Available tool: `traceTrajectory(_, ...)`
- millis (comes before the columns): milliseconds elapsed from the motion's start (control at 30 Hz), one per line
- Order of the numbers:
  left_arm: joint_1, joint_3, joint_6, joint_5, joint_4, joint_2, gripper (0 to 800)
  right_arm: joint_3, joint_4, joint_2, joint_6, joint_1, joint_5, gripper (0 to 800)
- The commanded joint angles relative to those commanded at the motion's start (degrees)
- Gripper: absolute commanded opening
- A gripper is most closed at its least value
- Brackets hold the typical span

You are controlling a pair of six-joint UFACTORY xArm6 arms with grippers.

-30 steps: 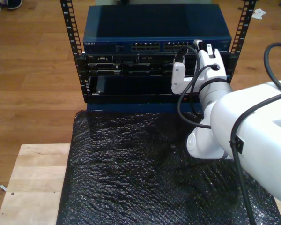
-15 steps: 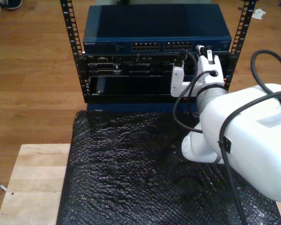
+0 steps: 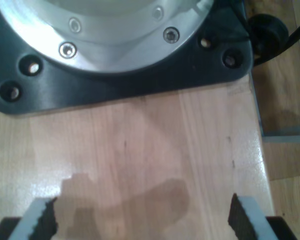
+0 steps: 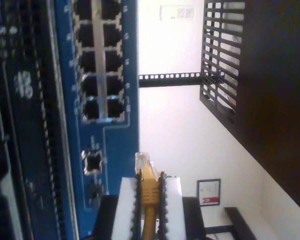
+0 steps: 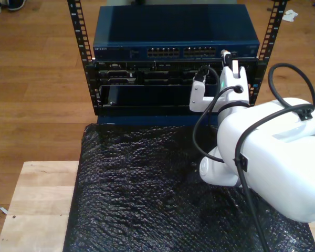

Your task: Grab the cable and plug it in

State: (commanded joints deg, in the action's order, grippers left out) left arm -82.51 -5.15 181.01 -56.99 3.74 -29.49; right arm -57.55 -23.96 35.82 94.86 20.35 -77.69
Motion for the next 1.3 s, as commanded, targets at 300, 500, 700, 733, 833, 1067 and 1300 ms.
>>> traceTrajectory(300,0.00,0.00,0.00,0.00,0.00,-0.09,800,-0.79,0.00,0.26,-0.79,0.26,0.18,0)
traceTrajectory(500,0.00,0.00,0.00,0.00,0.00,0.00,800,-1.67,0.00,0.97,-0.62,0.26,0.79,0)
traceTrajectory(700,0.00,0.00,0.00,0.00,0.00,0.00,800,-2.99,0.09,2.11,-0.44,0.26,1.76,0)
traceTrajectory(733,0.00,0.00,0.00,0.00,0.00,-0.09,800,-3.16,0.09,2.29,-0.35,0.26,1.93,0)
traceTrajectory(833,0.00,0.00,0.00,0.00,0.00,0.00,800,-4.13,0.09,2.73,-0.35,0.26,2.37,0)
traceTrajectory(1067,0.00,0.00,0.00,0.00,0.00,0.00,800,-4.92,0.26,3.34,0.00,0.26,2.99,0)
traceTrajectory(1300,0.00,0.00,0.00,0.00,0.00,0.00,800,-5.10,0.18,3.60,2.64,0.26,3.08,0)
